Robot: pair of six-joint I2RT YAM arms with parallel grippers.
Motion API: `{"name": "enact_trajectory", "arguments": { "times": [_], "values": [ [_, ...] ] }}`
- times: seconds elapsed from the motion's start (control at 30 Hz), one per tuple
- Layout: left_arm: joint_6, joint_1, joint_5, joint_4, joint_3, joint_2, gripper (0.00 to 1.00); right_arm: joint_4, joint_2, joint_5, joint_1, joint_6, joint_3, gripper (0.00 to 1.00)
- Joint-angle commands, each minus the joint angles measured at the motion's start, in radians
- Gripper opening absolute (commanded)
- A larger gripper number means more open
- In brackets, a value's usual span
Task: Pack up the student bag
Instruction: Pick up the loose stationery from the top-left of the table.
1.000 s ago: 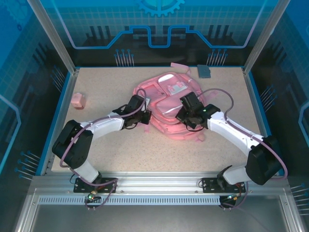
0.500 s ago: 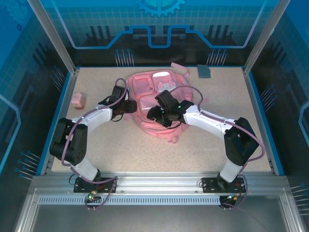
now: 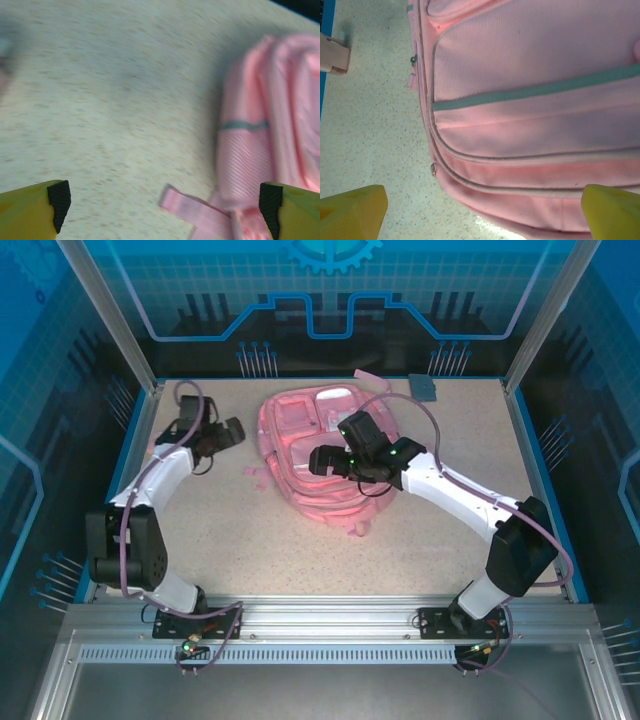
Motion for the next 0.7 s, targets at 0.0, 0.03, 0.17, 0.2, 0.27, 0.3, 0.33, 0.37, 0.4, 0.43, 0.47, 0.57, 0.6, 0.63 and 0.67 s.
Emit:
{"name": "enact_trajectory", "arguments": {
  "times": [0.0,0.03,0.17,0.2,0.27,0.3,0.33,0.37,0.4,0.43,0.47,0.57,0.6,0.63,0.67],
  "values": [
    [-0.108,0.084,-0.04,-0.138,0.061,-0.042,0.99,-0.026,-0.003,0.021,-0.028,-0.116,0.035,1.0],
    [-0.139,0.103,-0.041,-0.163,0.072,-0.041,0.99,-0.025,-0.001,0.021,-0.036,-0.124,0.038,1.0],
    [-0.176,0.174,-0.048,-0.211,0.12,-0.023,0.99,-0.007,0.006,-0.001,-0.078,-0.15,0.04,1.0],
    [-0.158,0.19,-0.051,-0.223,0.143,-0.009,0.99,0.002,0.006,-0.014,-0.089,-0.156,0.037,1.0],
    [-0.11,0.217,-0.043,-0.236,0.186,0.022,0.99,0.012,0.005,-0.029,-0.105,-0.165,0.03,1.0],
    [-0.074,0.227,-0.046,-0.237,0.206,0.037,0.99,0.017,0.006,-0.036,-0.113,-0.168,0.025,1.0],
    [-0.04,0.233,-0.05,-0.236,0.224,0.052,0.99,0.02,0.006,-0.044,-0.12,-0.17,0.023,1.0],
    [-0.007,0.235,-0.059,-0.239,0.251,0.072,0.99,0.024,0.008,-0.057,-0.128,-0.172,0.02,1.0],
    [0.035,0.235,-0.066,-0.24,0.279,0.094,0.99,0.029,0.011,-0.071,-0.135,-0.172,0.017,1.0],
    [0.069,0.235,-0.068,-0.247,0.306,0.118,0.99,0.033,0.012,-0.081,-0.141,-0.172,0.013,1.0],
    [0.104,0.237,-0.073,-0.261,0.339,0.146,0.99,0.039,0.014,-0.088,-0.147,-0.172,0.007,1.0],
    [0.175,0.252,-0.089,-0.302,0.422,0.235,0.99,0.059,0.017,-0.1,-0.16,-0.169,-0.009,1.0],
    [0.184,0.264,-0.073,-0.315,0.444,0.262,0.99,0.063,0.017,-0.104,-0.164,-0.166,-0.016,1.0],
    [0.193,0.274,-0.06,-0.323,0.46,0.286,0.99,0.062,0.017,-0.107,-0.167,-0.161,-0.019,1.0],
    [0.2,0.285,-0.057,-0.325,0.473,0.309,0.99,0.062,0.016,-0.109,-0.171,-0.158,-0.025,1.0]
  ]
}}
